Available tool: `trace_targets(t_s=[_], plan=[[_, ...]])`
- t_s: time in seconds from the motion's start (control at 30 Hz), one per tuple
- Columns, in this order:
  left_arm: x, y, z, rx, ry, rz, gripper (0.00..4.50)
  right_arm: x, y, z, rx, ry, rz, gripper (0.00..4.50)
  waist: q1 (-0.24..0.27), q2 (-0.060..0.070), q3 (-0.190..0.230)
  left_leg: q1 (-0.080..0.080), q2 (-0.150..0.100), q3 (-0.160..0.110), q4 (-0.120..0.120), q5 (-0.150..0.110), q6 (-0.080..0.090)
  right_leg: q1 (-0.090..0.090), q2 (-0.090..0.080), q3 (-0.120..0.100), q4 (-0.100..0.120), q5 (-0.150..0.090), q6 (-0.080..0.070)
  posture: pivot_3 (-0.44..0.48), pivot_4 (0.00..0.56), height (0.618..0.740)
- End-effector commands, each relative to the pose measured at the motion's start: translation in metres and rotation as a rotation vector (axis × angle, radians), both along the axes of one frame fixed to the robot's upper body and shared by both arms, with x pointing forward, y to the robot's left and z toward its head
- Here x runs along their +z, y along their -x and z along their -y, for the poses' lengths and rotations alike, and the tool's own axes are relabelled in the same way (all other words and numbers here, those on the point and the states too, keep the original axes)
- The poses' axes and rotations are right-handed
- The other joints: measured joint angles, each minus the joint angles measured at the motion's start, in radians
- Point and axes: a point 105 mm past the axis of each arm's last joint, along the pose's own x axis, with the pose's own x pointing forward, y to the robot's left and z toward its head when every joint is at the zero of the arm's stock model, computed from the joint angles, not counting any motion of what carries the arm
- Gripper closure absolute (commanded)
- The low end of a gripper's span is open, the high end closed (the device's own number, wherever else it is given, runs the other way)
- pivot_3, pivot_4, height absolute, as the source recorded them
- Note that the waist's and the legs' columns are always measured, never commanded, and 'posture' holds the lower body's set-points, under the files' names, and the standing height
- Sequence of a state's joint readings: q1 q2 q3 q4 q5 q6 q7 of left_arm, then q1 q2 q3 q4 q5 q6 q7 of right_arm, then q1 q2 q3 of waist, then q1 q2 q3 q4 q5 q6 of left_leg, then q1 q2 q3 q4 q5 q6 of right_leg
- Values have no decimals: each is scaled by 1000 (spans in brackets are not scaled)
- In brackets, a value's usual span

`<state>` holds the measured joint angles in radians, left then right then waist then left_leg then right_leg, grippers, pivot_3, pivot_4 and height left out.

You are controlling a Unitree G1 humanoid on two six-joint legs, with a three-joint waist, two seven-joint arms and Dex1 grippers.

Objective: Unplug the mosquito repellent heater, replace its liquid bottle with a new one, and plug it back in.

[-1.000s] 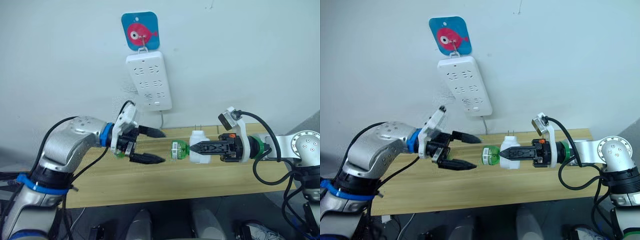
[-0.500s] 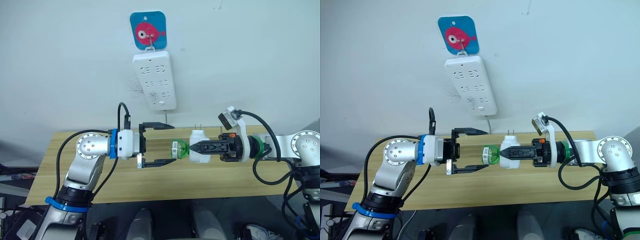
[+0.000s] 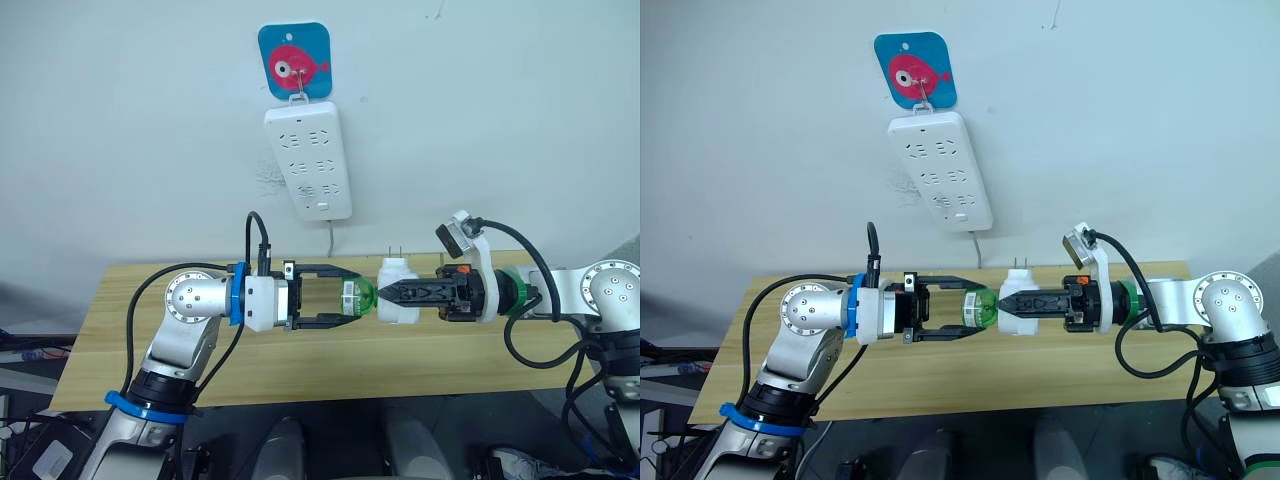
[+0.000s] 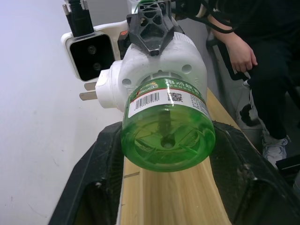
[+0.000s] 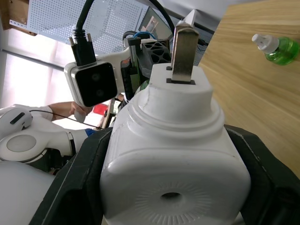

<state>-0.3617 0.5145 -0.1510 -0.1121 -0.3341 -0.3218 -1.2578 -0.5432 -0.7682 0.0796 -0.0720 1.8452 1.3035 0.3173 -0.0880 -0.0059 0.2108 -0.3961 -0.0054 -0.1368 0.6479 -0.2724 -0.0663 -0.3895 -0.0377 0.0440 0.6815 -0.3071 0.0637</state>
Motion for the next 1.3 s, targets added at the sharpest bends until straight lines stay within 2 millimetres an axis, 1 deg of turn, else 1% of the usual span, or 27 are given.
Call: trace_targets(t_s=[0.03, 0.07, 0.13, 0.17, 0.23, 0.33, 0.47, 0.6, 0.87, 0.93, 1.0, 1.1, 1.17, 1.2, 1.27, 1.3], plan=[[22, -2, 1, 16, 39, 7, 2262, 8, 6, -2, 32, -13, 31, 1446, -1, 0, 0, 0, 0, 0, 0, 0, 0, 0, 0, 0, 0, 0, 0, -127, 194, 734], [23, -3, 1, 17, 26, -35, 2262, 8, 6, -2, 31, -11, 32, 1446, -1, 0, 0, 0, 0, 0, 0, 0, 0, 0, 0, 0, 0, 0, 0, -125, 194, 734], [27, -7, -3, 34, -22, -396, 2262, 6, 7, 0, 31, 2, 33, 1446, -2, -1, 1, 0, 0, 0, 0, 0, 0, 0, 0, 0, 0, 0, 0, -115, 192, 734], [31, -6, -5, 16, -58, -558, 2262, 5, 8, 0, 36, 8, 35, 1446, -7, -1, 1, 0, 0, -1, 0, 0, 0, 0, 1, 0, 1, 0, 0, -113, 192, 734], [38, -2, -9, -19, -113, -742, 2262, 4, 10, 0, 50, 19, 38, 1446, -8, -1, 1, 0, 0, -3, 0, 0, 0, 0, 1, -2, 1, 0, 0, -112, 192, 734], [48, -1, -18, -45, -184, -901, 2262, 2, 14, 0, 70, 34, 43, 1446, -16, -1, 1, 0, 0, -2, 0, 0, 0, 0, 1, -2, 1, 0, 0, -112, 192, 734], [59, -3, -28, -42, -213, -1045, 2262, 0, 17, 1, 81, 46, 52, 1446, -24, -1, 2, 0, 0, -2, -1, 0, 0, 0, 1, -2, 0, 0, 0, -117, 192, 734], [62, -6, -34, -20, -209, -1113, 2262, -1, 18, 2, 81, 51, 56, 1448, -26, -1, 2, 0, 0, -2, -1, 0, 0, 0, 1, -2, 0, 0, 0, -117, 192, 734], [63, 4, -32, -26, -213, -1177, 2262, 0, 15, 2, 69, 48, 60, 1459, -25, -1, 2, 1, 1, -2, -1, 0, 0, 0, 1, -1, 0, 0, 0, -108, 190, 734], [63, 6, -30, -29, -210, -1168, 2262, 0, 14, 1, 69, 45, 61, 1459, -25, -1, 2, 1, 1, -2, -1, 0, 0, 0, 1, -1, 0, 0, 0, -106, 189, 734], [59, 5, -27, -7, -197, -1109, 2262, 0, 14, 0, 68, 40, 62, 1459, -25, -1, 2, 1, 1, -2, -1, 0, 0, 0, 1, -1, 0, 0, 0, -106, 189, 734], [54, -4, -25, 51, -153, -1017, 2262, 1, 14, 0, 67, 36, 62, 1459, -24, -1, 2, 1, 1, -1, -1, 0, 0, 0, 1, 0, 0, 0, 0, -106, 189, 734], [46, -3, -26, 63, -198, -939, 1548, 1, 13, 0, 64, 33, 60, 1459, -21, -1, 2, 1, 1, -1, 0, 0, 0, 0, 1, 0, 0, 0, 0, -107, 190, 734], [44, -1, -27, 57, -216, -913, 1323, 1, 13, 0, 62, 32, 59, 1459, -20, -1, 2, 1, 1, -1, 0, 0, 0, 0, 1, 0, 0, 0, 0, -106, 191, 734], [38, 4, -30, 42, -251, -871, 682, 1, 12, 1, 60, 31, 58, 1459, -21, -1, 2, 1, 1, 0, -1, 0, 0, -1, 1, 0, 0, 0, 0, -106, 191, 734], [35, 5, -32, 42, -262, -847, 441, 1, 12, 1, 60, 31, 58, 1459, -21, -1, 2, 1, 1, 1, -1, 0, 0, -1, 1, 1, 0, 0, 0, -106, 190, 734]])
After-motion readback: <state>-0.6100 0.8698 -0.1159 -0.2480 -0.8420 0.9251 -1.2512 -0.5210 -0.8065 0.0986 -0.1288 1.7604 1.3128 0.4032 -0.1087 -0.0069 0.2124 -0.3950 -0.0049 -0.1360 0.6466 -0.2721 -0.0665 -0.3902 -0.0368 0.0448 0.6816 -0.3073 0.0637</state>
